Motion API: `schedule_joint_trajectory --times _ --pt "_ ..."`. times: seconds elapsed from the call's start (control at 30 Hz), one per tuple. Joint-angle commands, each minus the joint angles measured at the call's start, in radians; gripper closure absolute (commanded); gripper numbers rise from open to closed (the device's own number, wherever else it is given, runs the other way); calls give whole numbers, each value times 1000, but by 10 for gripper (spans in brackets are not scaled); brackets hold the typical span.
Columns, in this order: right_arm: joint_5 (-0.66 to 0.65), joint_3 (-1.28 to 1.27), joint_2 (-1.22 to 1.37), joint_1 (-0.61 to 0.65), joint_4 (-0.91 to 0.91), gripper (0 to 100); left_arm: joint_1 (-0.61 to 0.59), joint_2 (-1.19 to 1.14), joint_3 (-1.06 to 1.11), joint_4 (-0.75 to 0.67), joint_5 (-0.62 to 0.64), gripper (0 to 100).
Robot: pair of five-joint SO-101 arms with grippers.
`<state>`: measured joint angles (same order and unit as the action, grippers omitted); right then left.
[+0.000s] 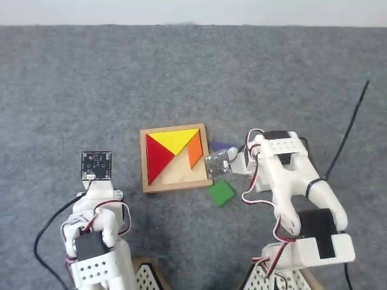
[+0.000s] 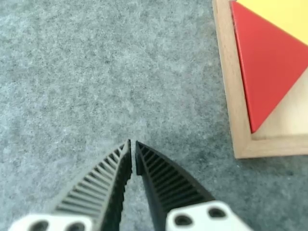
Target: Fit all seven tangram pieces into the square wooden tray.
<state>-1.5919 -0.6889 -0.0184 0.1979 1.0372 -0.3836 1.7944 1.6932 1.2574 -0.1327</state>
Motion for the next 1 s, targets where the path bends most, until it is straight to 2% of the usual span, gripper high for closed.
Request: schedule_joint_trajectory --times 0.0,0.2,0.27,0.4,0.63,0.77,0.8,0.87,0.97 --pt "35 0 -7 -44 4 862 -3 18 -8 5 -9 985" --pt "6 -23 -7 -82 2 883 -3 18 -8 5 -9 985" --pt "75 -23 -10 -79 -4 912 -3 18 -8 5 -9 985" --pt "296 -3 -8 -70 -5 914 -3 18 -8 5 -9 985" --pt "911 74 -5 -36 2 914 -3 18 -8 5 -9 985" --pt "1152 112 -8 -42 2 919 -3 18 -8 5 -9 985" --pt "1181 114 -15 -42 2 916 -3 18 -8 5 -9 985" --pt "1155 118 -16 -41 22 913 -3 18 -8 5 -9 985" --pt "979 167 -16 -36 193 888 -3 18 -8 5 -9 985"
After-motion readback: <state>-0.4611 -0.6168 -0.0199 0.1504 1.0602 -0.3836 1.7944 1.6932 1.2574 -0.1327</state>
